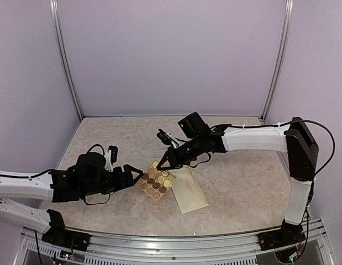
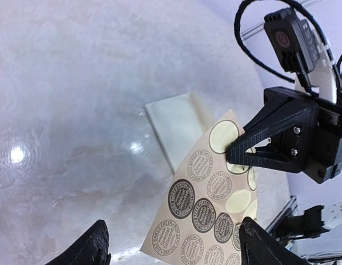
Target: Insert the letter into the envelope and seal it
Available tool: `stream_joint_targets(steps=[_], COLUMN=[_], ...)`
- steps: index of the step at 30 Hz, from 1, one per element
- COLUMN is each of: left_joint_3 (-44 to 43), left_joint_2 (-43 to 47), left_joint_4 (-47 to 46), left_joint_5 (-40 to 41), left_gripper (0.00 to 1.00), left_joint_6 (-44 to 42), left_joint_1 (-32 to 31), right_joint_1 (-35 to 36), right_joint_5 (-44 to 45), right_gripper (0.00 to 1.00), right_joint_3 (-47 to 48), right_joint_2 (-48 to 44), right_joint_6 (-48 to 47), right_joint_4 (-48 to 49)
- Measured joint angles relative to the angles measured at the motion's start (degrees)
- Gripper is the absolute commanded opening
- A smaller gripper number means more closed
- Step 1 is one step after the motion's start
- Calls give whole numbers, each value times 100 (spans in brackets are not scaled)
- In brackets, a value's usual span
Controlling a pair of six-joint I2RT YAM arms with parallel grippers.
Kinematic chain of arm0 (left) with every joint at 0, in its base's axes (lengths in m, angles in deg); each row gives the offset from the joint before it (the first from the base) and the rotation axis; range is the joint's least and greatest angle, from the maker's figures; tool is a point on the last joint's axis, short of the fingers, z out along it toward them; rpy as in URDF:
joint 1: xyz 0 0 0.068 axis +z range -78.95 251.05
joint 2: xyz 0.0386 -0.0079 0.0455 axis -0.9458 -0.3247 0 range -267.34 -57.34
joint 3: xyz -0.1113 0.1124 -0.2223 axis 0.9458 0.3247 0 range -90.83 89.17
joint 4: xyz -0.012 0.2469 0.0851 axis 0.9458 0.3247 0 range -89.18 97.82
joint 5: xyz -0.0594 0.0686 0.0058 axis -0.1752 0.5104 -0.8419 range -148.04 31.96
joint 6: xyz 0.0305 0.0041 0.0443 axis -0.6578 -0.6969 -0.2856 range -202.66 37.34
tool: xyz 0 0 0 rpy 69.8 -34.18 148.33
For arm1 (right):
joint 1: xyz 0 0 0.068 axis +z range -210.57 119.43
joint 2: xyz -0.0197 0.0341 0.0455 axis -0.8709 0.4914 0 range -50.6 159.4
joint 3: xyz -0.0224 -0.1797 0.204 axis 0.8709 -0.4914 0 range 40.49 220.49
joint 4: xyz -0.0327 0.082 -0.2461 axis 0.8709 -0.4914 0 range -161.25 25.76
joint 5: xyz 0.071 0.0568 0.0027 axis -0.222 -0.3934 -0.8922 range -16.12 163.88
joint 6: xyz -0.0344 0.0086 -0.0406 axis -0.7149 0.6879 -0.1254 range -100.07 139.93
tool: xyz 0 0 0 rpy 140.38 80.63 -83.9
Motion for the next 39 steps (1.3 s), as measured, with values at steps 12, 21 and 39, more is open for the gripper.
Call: stream_joint_targets(steps=[12, 21, 39], left_joint_3=[-835, -1478, -1530], left_joint_2=[1567, 992, 452], left_joint_4=[-264, -754, -1012], left_joint_5=[-575, -894, -396], left_gripper=[92, 78, 0], left_joint_6=[-496, -640, -219], left_joint_1=[-358, -876, -903], right_joint_1=[-94, 9, 175], right_joint_5=[660, 734, 708], right_gripper=[0, 0, 15], right_joint_3=[-656, -719, -719], right_joint_2=[-2583, -2798, -2800], right_joint_6=[518, 573, 267], right_joint_4=[979, 1259, 1217])
